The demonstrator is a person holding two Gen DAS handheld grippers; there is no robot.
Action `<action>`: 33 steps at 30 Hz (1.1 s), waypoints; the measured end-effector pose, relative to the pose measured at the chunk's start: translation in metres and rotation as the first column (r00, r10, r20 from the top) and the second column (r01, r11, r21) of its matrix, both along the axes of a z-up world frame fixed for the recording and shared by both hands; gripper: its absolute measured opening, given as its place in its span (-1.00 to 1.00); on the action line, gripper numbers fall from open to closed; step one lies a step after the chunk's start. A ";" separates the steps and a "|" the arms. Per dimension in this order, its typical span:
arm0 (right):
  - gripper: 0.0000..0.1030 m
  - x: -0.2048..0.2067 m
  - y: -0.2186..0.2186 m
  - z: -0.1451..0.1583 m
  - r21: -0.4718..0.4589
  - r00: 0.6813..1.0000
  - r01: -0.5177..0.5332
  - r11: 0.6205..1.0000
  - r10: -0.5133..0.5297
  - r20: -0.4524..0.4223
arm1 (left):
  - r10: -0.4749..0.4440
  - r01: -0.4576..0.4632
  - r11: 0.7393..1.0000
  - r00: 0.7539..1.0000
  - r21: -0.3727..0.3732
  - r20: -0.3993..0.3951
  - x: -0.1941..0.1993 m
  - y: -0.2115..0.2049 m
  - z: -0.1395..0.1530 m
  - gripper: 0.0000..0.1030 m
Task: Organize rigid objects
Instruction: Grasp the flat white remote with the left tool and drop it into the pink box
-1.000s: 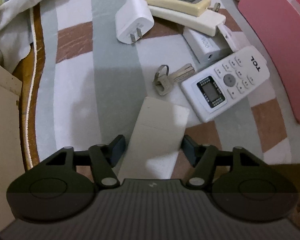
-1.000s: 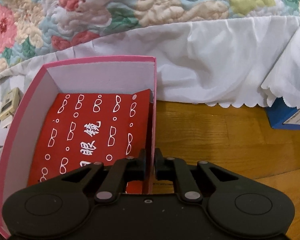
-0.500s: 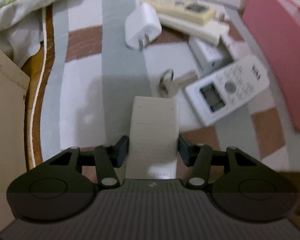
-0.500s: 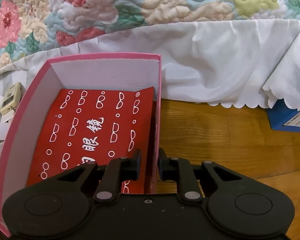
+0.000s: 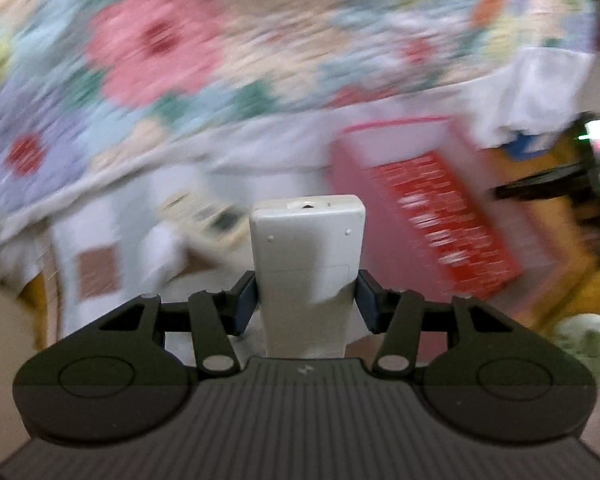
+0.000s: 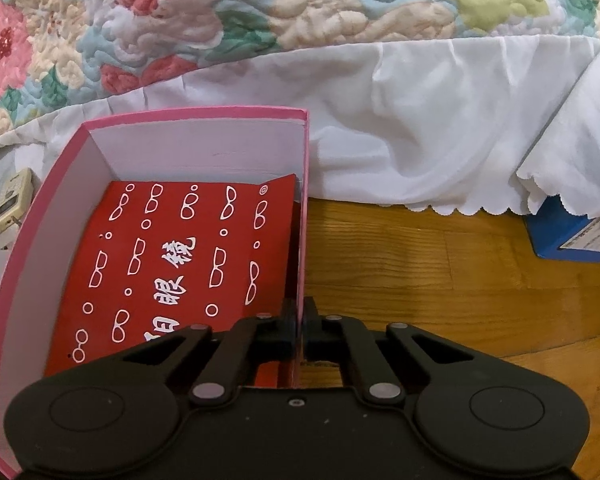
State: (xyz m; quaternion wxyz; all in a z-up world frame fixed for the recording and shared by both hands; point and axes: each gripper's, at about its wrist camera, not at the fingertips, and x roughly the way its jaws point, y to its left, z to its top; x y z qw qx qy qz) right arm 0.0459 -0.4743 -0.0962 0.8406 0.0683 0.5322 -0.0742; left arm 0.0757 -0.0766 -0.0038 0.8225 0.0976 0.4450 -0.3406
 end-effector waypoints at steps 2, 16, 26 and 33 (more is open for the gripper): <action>-0.89 0.000 0.000 0.000 0.003 1.000 0.004 1.000 -0.004 0.003 | -0.069 0.068 0.997 0.998 -0.031 -0.012 -0.003 -0.024 0.017 -0.02; -0.88 -0.007 -0.003 -0.001 0.044 0.998 0.056 0.997 -0.057 0.033 | -0.159 0.157 0.987 0.949 -0.030 -0.271 -0.006 -0.194 -0.026 -0.02; -0.93 -0.007 -0.019 -0.014 0.112 0.992 0.111 0.988 -0.117 0.050 | -0.075 0.072 0.997 0.927 -0.021 -0.368 0.017 -0.236 -0.084 -0.01; -0.89 -0.003 -0.008 -0.010 0.070 0.996 0.064 0.995 -0.068 0.054 | -0.096 0.091 0.995 0.959 -0.030 -0.265 0.014 -0.222 -0.062 0.02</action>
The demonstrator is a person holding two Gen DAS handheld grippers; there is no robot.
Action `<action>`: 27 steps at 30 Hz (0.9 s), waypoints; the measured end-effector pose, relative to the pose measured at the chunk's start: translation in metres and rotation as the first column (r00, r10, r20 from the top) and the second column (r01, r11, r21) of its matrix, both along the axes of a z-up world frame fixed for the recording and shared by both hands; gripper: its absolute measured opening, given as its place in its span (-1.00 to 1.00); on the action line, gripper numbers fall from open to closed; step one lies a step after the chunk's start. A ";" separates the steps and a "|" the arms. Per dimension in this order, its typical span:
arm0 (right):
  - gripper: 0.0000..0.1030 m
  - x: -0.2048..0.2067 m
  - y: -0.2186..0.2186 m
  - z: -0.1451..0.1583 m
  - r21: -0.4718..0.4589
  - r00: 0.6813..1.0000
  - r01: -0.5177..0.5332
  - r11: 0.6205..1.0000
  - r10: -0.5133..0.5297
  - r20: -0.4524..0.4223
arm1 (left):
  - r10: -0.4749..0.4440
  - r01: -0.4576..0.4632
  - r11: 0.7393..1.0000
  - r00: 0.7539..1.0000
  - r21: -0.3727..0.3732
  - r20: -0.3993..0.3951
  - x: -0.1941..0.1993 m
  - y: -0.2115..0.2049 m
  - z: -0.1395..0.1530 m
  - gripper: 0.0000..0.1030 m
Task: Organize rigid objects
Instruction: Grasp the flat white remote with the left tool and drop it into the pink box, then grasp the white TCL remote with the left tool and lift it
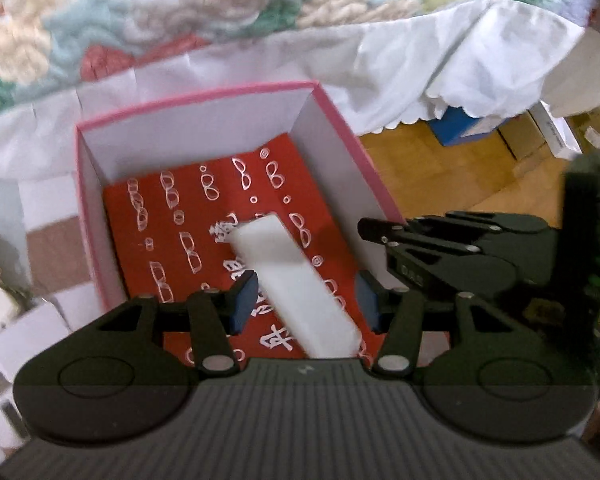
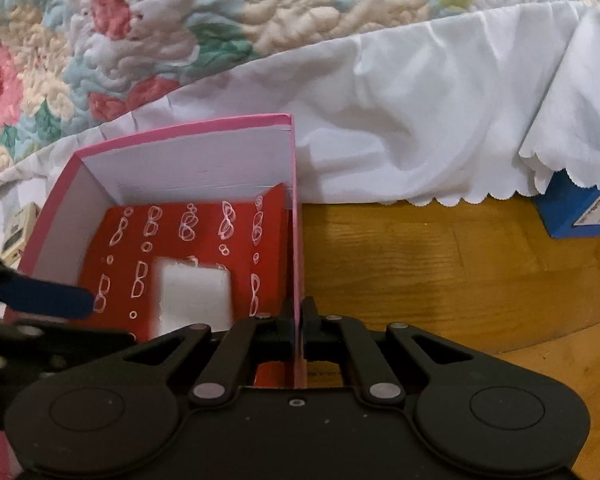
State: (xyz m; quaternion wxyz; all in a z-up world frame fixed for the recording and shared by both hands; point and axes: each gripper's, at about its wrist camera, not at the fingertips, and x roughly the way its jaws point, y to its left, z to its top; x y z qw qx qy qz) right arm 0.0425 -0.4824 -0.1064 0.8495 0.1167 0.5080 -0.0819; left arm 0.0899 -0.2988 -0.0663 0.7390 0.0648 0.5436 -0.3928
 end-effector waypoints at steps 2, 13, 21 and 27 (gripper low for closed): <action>-0.89 0.001 -0.001 0.000 0.002 1.000 0.002 1.000 -0.002 -0.001 | -0.035 0.034 0.999 0.999 0.015 0.015 -0.004 0.002 0.011 0.03; -0.90 0.000 0.001 0.004 -0.016 1.000 -0.007 1.000 0.007 -0.003 | -0.148 0.127 0.982 0.977 0.140 0.154 -0.031 0.051 0.045 0.04; -0.90 0.000 0.003 0.006 -0.035 1.000 -0.012 0.999 0.011 -0.012 | -0.181 0.127 0.967 0.953 0.223 0.243 -0.041 0.119 0.048 0.07; -0.89 0.000 0.005 0.005 -0.044 1.000 -0.020 0.999 0.019 -0.023 | -0.189 0.099 0.949 0.938 0.299 0.290 -0.035 0.173 0.028 0.16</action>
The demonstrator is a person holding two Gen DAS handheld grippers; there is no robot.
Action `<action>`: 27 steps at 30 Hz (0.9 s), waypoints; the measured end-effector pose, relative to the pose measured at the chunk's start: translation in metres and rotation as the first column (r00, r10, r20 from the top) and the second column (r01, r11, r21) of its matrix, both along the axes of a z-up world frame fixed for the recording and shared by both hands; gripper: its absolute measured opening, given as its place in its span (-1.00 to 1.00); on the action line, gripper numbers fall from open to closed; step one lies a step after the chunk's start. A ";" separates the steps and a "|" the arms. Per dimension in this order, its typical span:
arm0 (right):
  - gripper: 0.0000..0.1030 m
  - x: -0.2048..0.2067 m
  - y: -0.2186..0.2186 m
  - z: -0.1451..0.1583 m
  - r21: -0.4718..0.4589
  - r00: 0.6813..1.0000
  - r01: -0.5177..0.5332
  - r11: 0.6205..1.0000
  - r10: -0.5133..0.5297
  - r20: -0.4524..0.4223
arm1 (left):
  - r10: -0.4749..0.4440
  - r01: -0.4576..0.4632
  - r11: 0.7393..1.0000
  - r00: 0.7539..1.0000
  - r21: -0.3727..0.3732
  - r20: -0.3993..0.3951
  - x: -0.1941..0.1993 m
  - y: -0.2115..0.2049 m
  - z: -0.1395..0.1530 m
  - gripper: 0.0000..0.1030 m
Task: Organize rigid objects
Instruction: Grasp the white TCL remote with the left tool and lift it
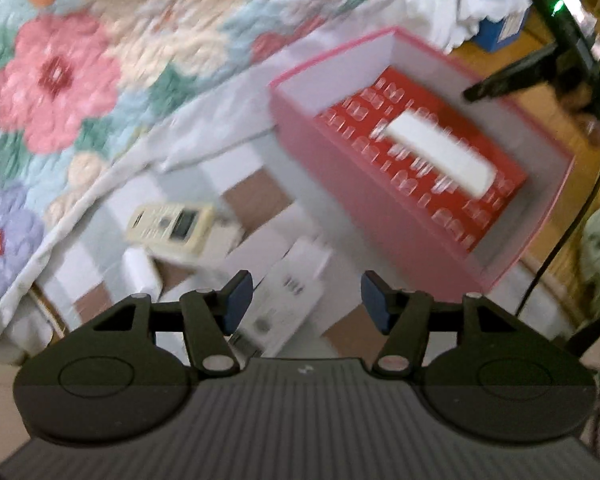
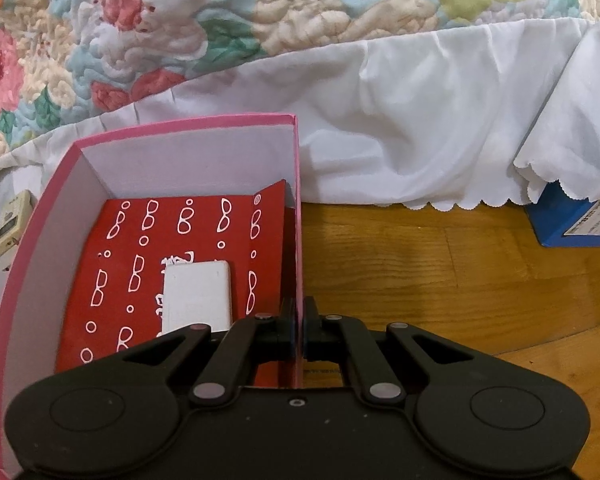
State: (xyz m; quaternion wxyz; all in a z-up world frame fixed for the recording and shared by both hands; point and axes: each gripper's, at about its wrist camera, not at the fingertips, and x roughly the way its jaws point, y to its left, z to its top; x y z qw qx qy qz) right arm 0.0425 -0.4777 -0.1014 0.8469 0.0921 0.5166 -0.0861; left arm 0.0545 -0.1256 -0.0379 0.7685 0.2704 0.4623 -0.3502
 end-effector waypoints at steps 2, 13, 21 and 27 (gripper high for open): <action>-0.88 0.000 0.000 -0.002 -0.004 1.000 -0.001 1.000 0.001 -0.006 | 0.011 -0.010 1.000 1.000 0.024 -0.012 0.007 0.017 -0.012 0.16; -0.84 0.001 0.004 -0.006 -0.016 1.000 -0.010 1.000 0.009 -0.025 | -0.091 0.091 0.994 0.996 0.063 -0.001 0.029 0.041 -0.083 0.28; -0.81 0.001 0.004 -0.008 -0.019 0.999 -0.015 1.000 0.014 -0.032 | -0.098 0.093 0.995 0.987 -0.047 -0.128 0.046 0.036 -0.113 0.57; -0.80 0.001 0.003 -0.006 0.002 0.999 0.005 1.000 -0.005 -0.042 | -0.022 0.008 0.998 0.976 -0.068 -0.216 0.064 0.031 -0.139 0.73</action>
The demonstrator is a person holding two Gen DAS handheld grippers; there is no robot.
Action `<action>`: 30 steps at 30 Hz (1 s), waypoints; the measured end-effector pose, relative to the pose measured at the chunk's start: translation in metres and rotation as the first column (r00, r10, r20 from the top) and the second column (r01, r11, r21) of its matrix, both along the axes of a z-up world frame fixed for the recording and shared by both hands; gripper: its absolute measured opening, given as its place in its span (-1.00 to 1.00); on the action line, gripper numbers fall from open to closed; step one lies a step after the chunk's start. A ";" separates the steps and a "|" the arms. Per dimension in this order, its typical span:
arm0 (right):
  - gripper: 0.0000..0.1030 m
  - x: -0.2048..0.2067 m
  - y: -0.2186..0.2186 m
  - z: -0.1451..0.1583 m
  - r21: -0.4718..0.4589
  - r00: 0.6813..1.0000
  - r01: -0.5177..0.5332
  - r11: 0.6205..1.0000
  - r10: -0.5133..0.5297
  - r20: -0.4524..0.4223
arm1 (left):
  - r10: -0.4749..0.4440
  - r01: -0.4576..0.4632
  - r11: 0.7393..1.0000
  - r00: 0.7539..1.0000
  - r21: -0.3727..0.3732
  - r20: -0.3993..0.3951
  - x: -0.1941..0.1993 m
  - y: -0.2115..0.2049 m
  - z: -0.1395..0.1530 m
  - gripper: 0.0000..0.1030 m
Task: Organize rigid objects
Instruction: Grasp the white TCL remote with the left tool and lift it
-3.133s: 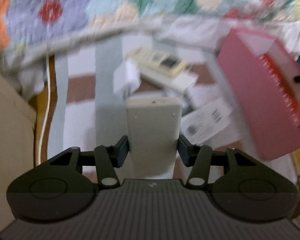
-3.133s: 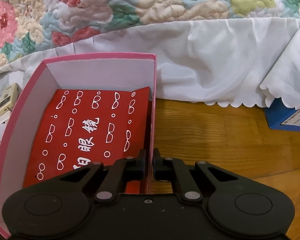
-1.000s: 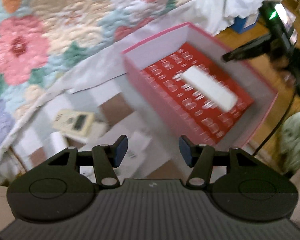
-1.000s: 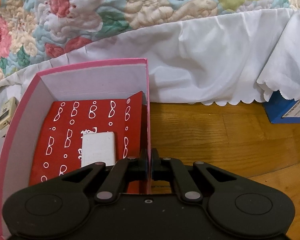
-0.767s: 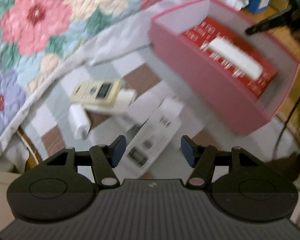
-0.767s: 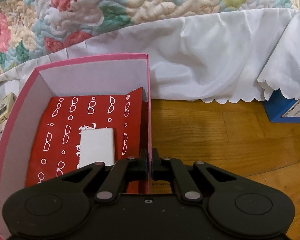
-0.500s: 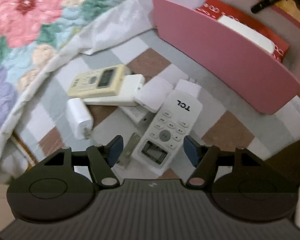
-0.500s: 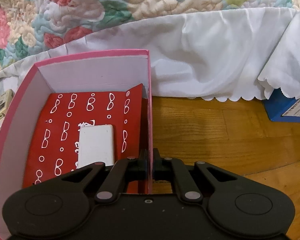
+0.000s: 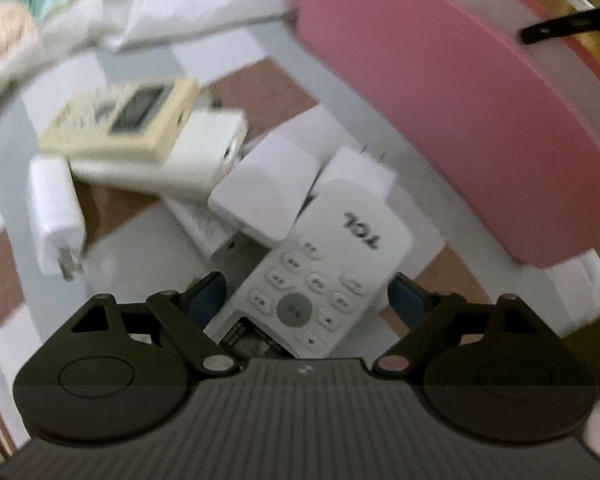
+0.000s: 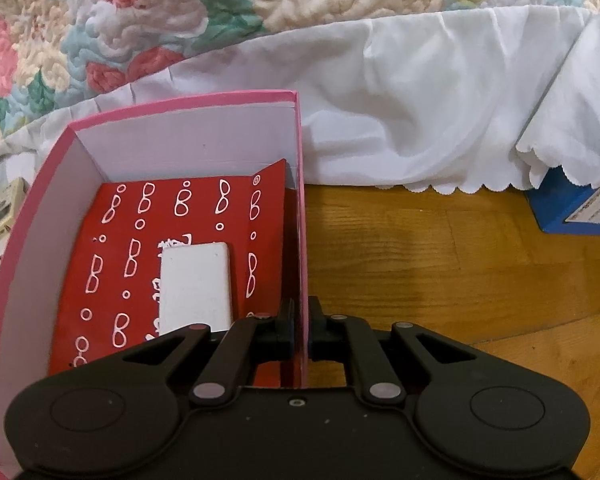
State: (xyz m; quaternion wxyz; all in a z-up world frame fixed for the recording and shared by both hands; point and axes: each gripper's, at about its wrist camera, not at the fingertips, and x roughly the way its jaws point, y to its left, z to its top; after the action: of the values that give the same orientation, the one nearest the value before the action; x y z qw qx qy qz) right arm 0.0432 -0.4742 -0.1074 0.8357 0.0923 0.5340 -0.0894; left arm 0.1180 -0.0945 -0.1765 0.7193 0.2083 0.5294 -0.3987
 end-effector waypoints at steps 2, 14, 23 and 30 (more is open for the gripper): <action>-0.80 0.000 -0.001 0.001 -0.002 1.000 0.001 1.000 -0.001 0.005 | 0.004 -0.004 1.000 1.000 -0.013 0.023 -0.003 -0.001 0.001 0.67; -0.80 0.001 0.000 0.000 -0.004 1.000 -0.006 1.000 0.006 0.008 | 0.124 -0.123 0.988 0.992 0.090 -0.007 -0.009 0.001 0.004 0.15; -0.80 0.001 0.001 -0.002 -0.006 1.000 -0.007 1.000 0.007 0.002 | 0.031 -0.037 0.984 0.999 0.173 0.036 -0.032 0.001 -0.005 0.72; -0.80 0.001 0.000 -0.002 -0.012 1.000 -0.007 1.000 0.007 0.001 | 0.143 -0.142 0.986 0.990 0.090 -0.010 -0.025 0.014 0.006 0.04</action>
State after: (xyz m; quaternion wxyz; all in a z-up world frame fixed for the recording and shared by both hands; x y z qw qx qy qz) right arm 0.0443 -0.4738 -0.1089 0.8368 0.0854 0.5333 -0.0896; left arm 0.0935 -0.0807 -0.1703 0.7318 0.1983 0.5659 -0.3239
